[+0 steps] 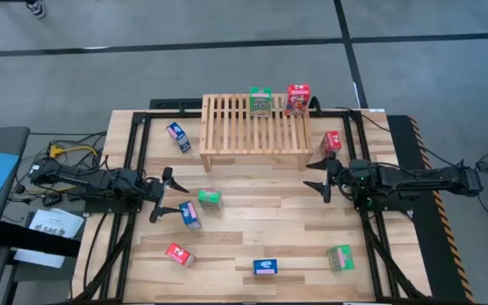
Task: Stack cereal on shelf
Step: Put the middle blue cereal box on the shelf
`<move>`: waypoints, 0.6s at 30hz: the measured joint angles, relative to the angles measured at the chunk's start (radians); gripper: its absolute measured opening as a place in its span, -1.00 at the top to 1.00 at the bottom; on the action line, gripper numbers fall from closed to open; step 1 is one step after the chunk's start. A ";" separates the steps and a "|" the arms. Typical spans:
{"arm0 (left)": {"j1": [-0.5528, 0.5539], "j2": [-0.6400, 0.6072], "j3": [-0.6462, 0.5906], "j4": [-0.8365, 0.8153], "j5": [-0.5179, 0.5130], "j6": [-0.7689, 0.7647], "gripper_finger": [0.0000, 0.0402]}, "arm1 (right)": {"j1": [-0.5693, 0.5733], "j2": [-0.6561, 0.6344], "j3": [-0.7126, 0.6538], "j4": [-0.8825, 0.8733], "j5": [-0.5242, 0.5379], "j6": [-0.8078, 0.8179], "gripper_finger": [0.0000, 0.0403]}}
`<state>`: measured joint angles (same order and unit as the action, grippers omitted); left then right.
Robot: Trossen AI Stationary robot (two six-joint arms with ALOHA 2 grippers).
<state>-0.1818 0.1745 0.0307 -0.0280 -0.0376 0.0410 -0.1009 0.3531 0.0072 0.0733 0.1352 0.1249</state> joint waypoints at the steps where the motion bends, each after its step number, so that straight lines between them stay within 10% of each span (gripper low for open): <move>1: 0.000 0.000 0.000 0.000 0.000 0.000 -0.53 | 0.000 0.000 0.000 0.000 0.000 0.000 -0.68; 18: 0.000 0.000 0.000 0.000 0.000 0.000 -0.53 | 0.000 0.000 -0.001 -0.026 -0.003 -0.208 -0.68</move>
<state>-0.1819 0.1745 0.0307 -0.0282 -0.0376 0.0410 -0.1009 0.3531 0.0059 0.0468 0.1322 -0.0827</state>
